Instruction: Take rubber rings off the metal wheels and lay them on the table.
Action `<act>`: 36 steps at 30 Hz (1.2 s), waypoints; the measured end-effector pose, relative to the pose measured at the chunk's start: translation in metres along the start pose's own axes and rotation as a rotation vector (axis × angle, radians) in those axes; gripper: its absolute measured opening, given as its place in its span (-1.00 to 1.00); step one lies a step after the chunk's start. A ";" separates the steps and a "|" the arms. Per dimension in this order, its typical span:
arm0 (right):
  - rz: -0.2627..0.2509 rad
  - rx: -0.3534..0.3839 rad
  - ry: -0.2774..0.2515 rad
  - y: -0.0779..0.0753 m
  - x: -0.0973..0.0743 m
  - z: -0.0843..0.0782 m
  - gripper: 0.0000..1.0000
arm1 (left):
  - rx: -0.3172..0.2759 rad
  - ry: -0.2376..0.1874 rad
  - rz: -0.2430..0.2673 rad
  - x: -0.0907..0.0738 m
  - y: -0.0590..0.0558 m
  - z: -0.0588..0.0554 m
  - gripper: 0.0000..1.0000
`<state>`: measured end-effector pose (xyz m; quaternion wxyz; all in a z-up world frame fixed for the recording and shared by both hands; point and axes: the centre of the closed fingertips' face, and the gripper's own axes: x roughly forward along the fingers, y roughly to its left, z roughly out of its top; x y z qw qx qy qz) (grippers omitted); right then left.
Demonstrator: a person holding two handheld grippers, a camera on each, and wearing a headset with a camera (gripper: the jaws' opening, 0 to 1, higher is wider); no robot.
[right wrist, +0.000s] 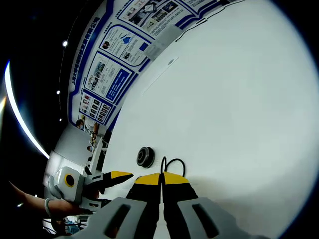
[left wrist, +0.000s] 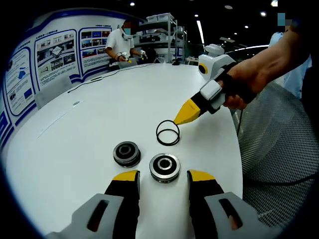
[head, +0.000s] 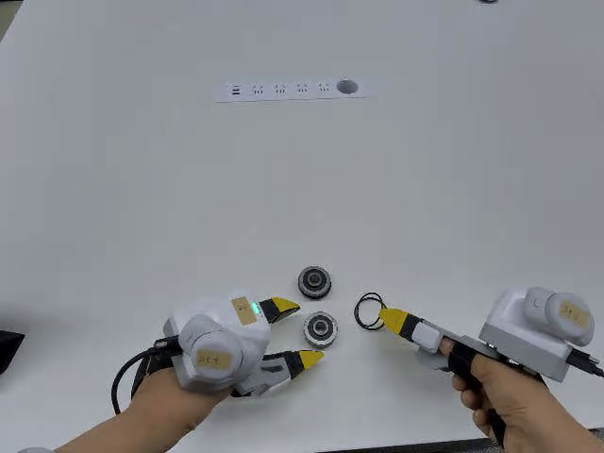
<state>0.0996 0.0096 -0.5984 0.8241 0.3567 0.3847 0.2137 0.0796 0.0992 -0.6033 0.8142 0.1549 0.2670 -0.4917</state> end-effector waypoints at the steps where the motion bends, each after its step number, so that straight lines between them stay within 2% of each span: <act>1: -0.002 0.002 0.002 -0.001 0.000 0.000 -0.96 | 0.000 0.002 0.000 0.000 0.000 0.000 -0.22; 10: -0.042 -0.023 0.010 -0.011 0.000 -0.002 -0.95 | -0.002 0.001 0.000 0.000 0.001 -0.001 -0.22; 25: -0.091 -0.172 0.045 -0.014 0.000 -0.006 -0.81 | 0.002 0.005 0.003 -0.001 0.002 -0.001 -0.23; 32: -0.113 -0.268 0.074 -0.013 -0.001 -0.009 -0.74 | 0.003 0.004 0.002 -0.002 0.001 -0.001 -0.23; 36: -0.134 -0.409 0.119 -0.012 -0.003 -0.012 -0.69 | 0.001 0.002 0.004 -0.002 0.002 -0.001 -0.23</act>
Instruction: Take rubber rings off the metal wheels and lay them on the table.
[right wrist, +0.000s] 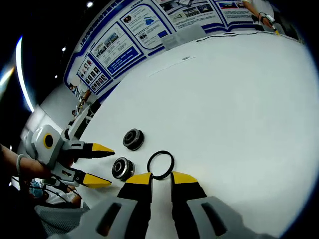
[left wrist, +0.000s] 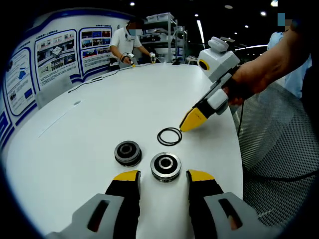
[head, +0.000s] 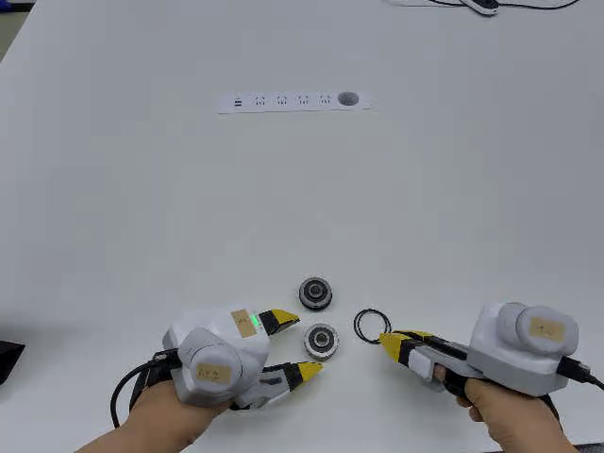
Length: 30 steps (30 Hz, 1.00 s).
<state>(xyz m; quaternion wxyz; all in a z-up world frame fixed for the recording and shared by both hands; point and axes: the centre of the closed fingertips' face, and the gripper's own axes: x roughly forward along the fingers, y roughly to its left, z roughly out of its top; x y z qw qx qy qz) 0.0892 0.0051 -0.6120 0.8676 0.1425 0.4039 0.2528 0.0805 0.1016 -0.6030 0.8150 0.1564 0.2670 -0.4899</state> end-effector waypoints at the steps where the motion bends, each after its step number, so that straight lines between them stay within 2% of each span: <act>1: -0.004 -0.021 0.009 0.000 0.000 -0.001 -0.68 | 0.000 -0.001 0.000 0.000 0.000 0.000 -0.24; 2: -0.007 -0.054 0.009 0.001 0.001 0.000 -0.67 | 0.003 0.000 0.002 0.000 0.000 0.000 -0.24; 7: 0.004 -0.061 -0.004 0.008 0.001 0.005 -0.66 | 0.000 -0.004 0.005 0.000 0.001 0.001 -0.24; 14: 0.045 -0.055 -0.023 0.022 0.007 0.015 -0.66 | 0.005 -0.010 0.018 0.000 0.005 0.005 -0.26; 22: 0.075 -0.047 -0.028 0.032 0.013 0.021 -0.67 | 0.004 -0.032 0.037 0.002 0.016 0.017 -0.28; 28: 0.086 -0.055 -0.033 0.036 0.017 0.024 -0.66 | 0.008 -0.032 0.051 0.003 0.023 0.018 -0.29; 30: 0.091 -0.077 -0.032 0.039 0.018 0.024 -0.60 | 0.009 -0.033 0.053 0.003 0.024 0.020 -0.29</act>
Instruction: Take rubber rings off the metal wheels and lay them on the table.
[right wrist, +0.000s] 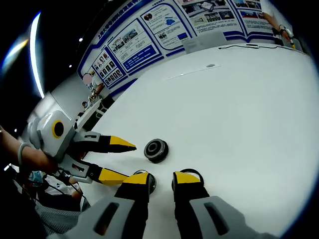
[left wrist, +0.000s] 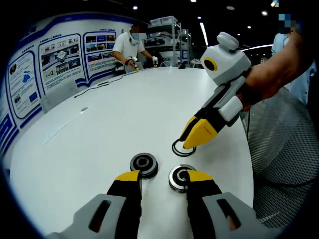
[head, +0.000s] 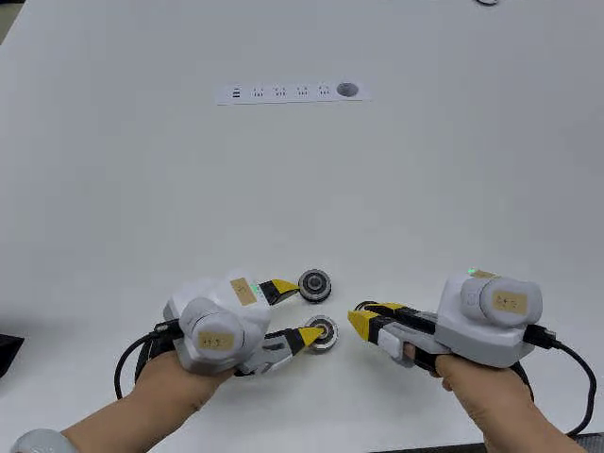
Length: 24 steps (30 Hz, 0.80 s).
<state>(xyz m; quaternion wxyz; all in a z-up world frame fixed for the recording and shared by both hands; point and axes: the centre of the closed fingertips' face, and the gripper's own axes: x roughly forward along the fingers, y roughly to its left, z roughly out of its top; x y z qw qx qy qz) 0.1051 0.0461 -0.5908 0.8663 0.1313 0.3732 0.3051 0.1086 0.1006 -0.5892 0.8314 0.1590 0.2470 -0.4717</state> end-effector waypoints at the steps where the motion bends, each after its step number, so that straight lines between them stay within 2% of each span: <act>1: 0.002 -0.004 0.003 0.001 0.000 -0.001 -0.57 | 0.004 0.001 0.004 0.000 0.001 0.000 -0.30; 12: 0.014 0.005 0.005 0.004 0.003 -0.002 -0.60 | 0.005 -0.005 0.038 0.006 0.018 0.008 -0.47; 24: 0.023 0.013 0.004 0.005 0.006 0.000 -0.62 | 0.014 0.007 0.038 0.013 0.024 0.010 -0.52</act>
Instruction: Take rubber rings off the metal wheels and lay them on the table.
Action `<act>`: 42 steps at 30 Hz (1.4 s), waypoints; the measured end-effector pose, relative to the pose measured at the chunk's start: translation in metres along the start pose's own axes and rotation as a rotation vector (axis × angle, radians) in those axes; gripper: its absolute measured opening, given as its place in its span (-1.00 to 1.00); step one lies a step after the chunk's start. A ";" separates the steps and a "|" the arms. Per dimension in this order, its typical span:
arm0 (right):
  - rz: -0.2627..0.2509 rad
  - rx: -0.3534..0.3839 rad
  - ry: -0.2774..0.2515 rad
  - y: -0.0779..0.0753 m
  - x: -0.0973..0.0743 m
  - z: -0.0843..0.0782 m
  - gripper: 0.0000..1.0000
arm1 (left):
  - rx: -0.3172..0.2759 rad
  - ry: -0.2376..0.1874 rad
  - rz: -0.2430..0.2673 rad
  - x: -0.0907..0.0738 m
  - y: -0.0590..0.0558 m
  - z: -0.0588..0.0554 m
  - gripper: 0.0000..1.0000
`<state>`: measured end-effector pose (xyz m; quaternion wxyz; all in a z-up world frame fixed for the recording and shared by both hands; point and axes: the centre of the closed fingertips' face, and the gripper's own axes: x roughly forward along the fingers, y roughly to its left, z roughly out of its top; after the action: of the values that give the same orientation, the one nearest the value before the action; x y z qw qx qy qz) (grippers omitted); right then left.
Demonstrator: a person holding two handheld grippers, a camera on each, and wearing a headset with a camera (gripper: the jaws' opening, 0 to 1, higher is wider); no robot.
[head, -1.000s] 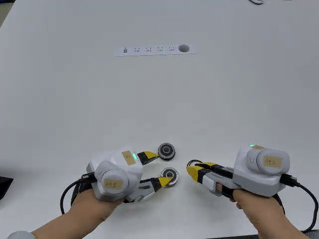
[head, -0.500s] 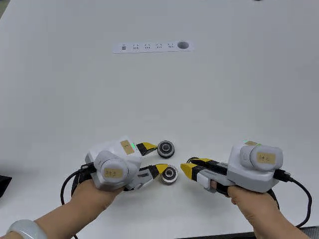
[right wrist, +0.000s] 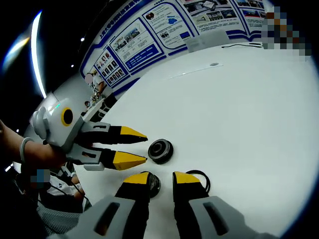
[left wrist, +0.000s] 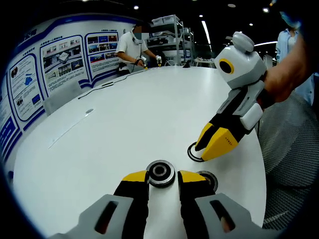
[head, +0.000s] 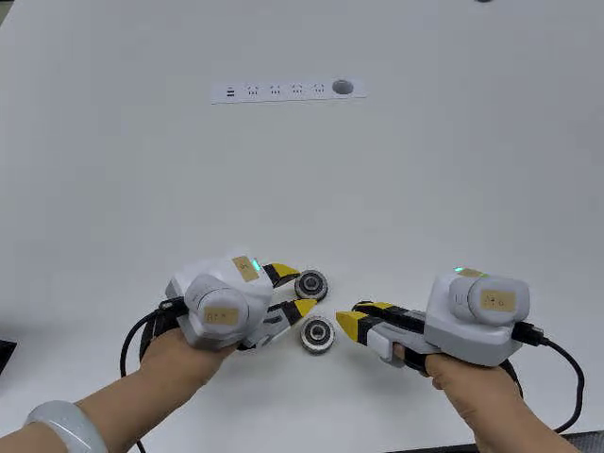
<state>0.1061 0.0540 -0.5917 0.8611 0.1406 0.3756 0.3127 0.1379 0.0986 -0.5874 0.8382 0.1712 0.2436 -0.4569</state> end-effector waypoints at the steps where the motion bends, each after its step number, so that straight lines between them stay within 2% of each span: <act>1: 0.000 0.000 0.000 0.000 0.000 0.000 -0.62 | 0.001 0.002 0.001 0.001 0.000 0.000 -0.54; 10: 0.004 0.005 0.002 0.000 0.002 0.000 -0.62 | 0.006 0.029 0.010 0.008 0.005 -0.003 -0.60; 23: 0.002 0.019 0.002 -0.002 0.000 -0.003 -0.63 | 0.016 0.051 -0.010 0.014 0.003 -0.006 -0.65; 42: 0.008 0.047 -0.014 -0.002 0.002 0.002 -0.63 | 0.015 0.056 -0.025 0.016 0.003 -0.006 -0.72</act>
<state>0.1094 0.0537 -0.5928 0.8588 0.1644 0.3764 0.3061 0.1467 0.0923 -0.6008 0.8241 0.1869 0.2655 -0.4642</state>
